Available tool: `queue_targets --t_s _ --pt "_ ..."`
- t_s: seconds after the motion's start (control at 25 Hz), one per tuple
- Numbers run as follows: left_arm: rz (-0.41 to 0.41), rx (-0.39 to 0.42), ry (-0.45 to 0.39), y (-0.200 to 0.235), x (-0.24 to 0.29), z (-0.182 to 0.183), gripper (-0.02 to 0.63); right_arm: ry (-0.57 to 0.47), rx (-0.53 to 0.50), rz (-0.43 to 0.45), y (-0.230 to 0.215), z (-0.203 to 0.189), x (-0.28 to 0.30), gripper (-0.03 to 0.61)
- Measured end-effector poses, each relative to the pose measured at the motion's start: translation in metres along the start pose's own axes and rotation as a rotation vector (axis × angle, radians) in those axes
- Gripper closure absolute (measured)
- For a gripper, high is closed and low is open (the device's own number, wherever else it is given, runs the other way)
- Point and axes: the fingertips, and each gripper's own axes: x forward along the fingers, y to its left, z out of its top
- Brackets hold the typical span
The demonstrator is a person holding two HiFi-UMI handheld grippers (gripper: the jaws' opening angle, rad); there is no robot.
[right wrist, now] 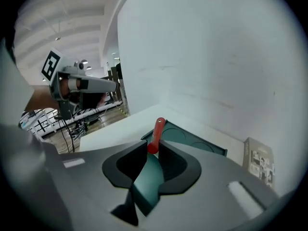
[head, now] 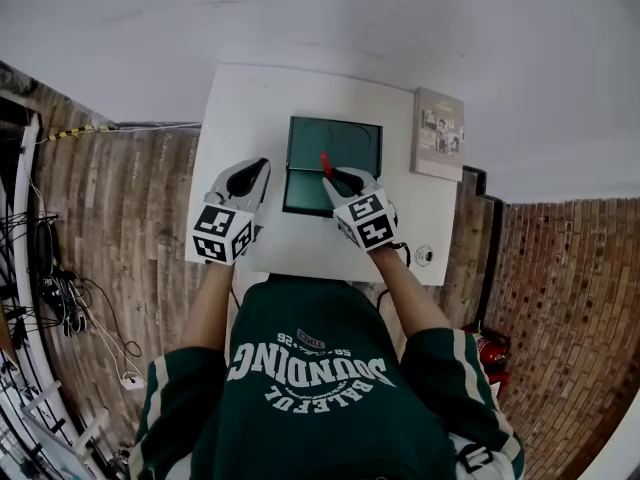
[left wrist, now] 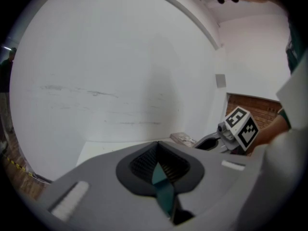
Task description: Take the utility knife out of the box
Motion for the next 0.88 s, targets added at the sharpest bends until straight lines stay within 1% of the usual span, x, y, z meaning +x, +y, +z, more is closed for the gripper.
queue_targets --t_s 0.2,0.48,0.68,0.88 --pt "-0.020 0.019 -0.008 -0.005 0.006 0.009 0.561 -0.101 0.029 -0.043 -0.014 0.022 -0.025 0.503" --pt "-0.039 0.035 -0.006 -0.011 0.015 0.014 0.561 -0.209 0.067 -0.090 -0.027 0.039 -0.055 0.503" --pt "-0.050 0.046 -0.010 -0.016 0.022 0.019 0.561 -0.245 0.075 -0.110 -0.035 0.044 -0.067 0.503" --pt "-0.056 0.049 -0.009 -0.019 0.024 0.020 0.561 -0.254 0.078 -0.120 -0.038 0.044 -0.070 0.503"
